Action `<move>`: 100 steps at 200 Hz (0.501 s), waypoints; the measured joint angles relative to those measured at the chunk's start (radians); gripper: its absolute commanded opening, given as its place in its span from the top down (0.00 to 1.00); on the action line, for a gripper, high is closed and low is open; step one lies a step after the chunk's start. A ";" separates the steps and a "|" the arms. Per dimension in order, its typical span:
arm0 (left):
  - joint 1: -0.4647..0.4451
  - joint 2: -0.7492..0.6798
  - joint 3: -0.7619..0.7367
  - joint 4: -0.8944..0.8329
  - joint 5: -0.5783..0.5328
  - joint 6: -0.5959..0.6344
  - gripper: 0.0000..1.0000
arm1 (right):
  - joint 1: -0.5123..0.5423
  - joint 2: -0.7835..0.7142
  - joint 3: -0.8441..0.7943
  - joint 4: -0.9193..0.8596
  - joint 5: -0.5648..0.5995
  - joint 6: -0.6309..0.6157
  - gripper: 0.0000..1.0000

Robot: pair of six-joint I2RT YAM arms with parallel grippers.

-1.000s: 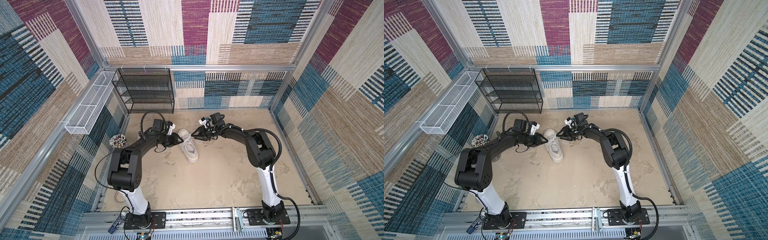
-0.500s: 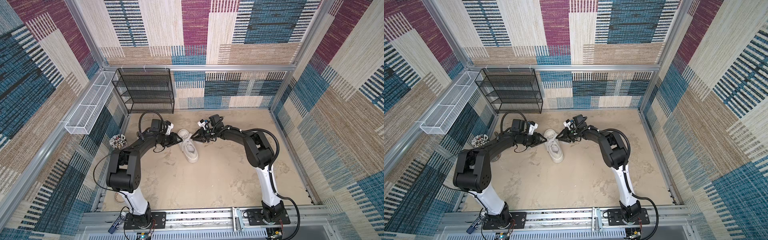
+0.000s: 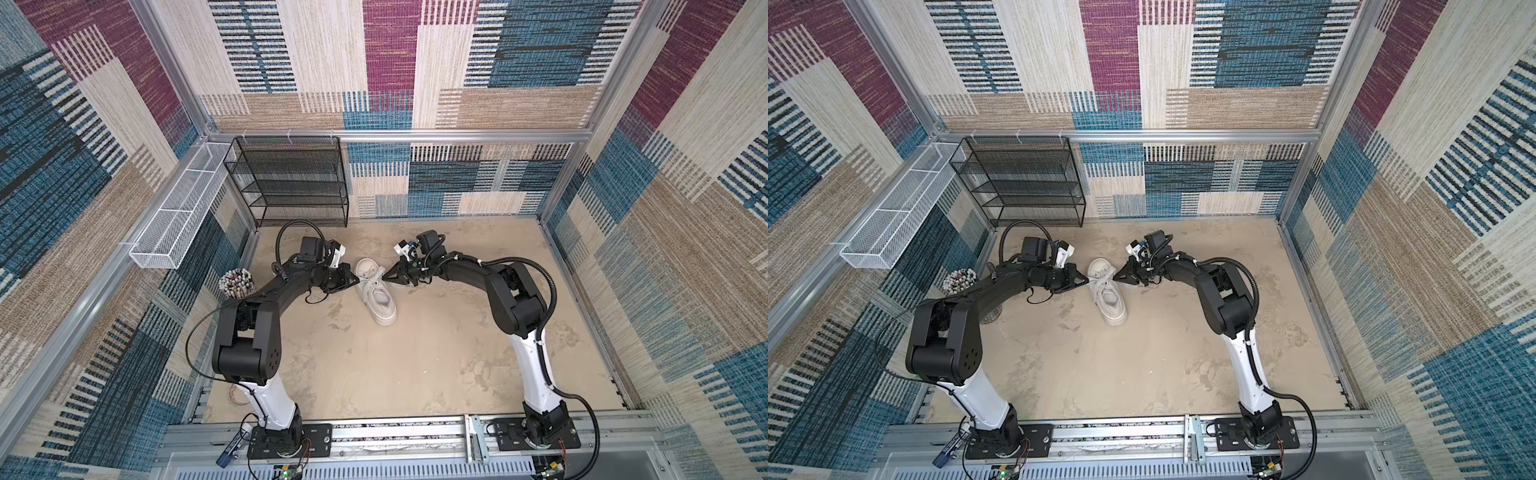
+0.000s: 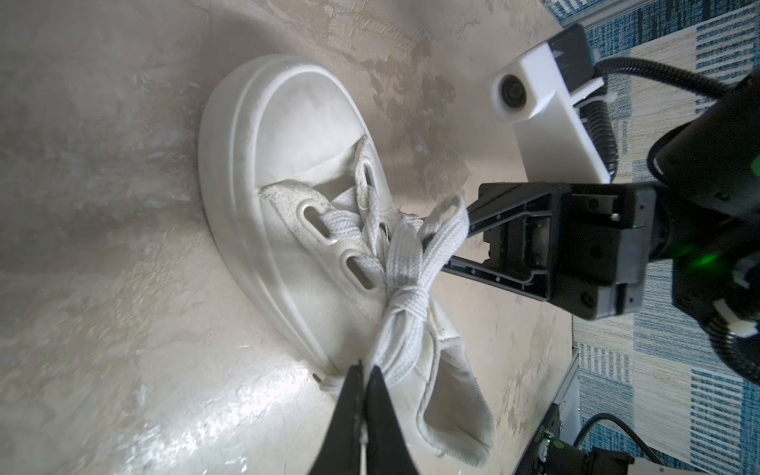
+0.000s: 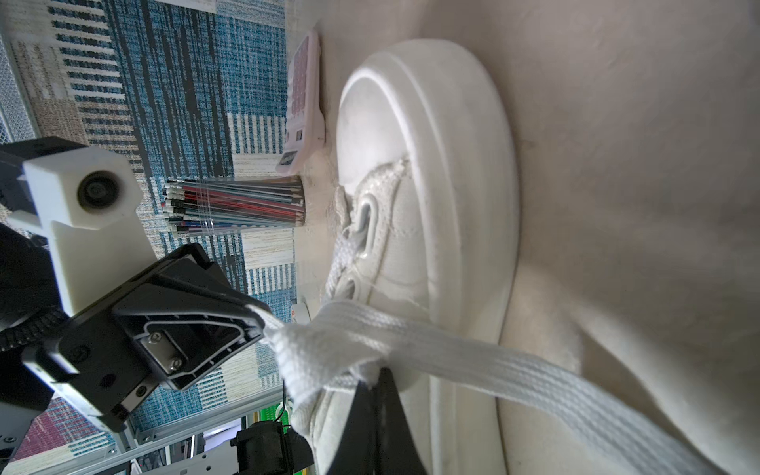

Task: Tie the shoes

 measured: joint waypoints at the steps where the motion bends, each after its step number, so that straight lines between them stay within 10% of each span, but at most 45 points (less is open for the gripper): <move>1: 0.000 0.000 0.001 -0.001 0.000 0.000 1.00 | 0.000 -0.001 0.000 0.000 0.000 0.000 1.00; 100: 0.000 0.011 0.077 -0.108 -0.045 0.092 1.00 | -0.012 -0.063 -0.088 0.017 0.059 0.008 1.00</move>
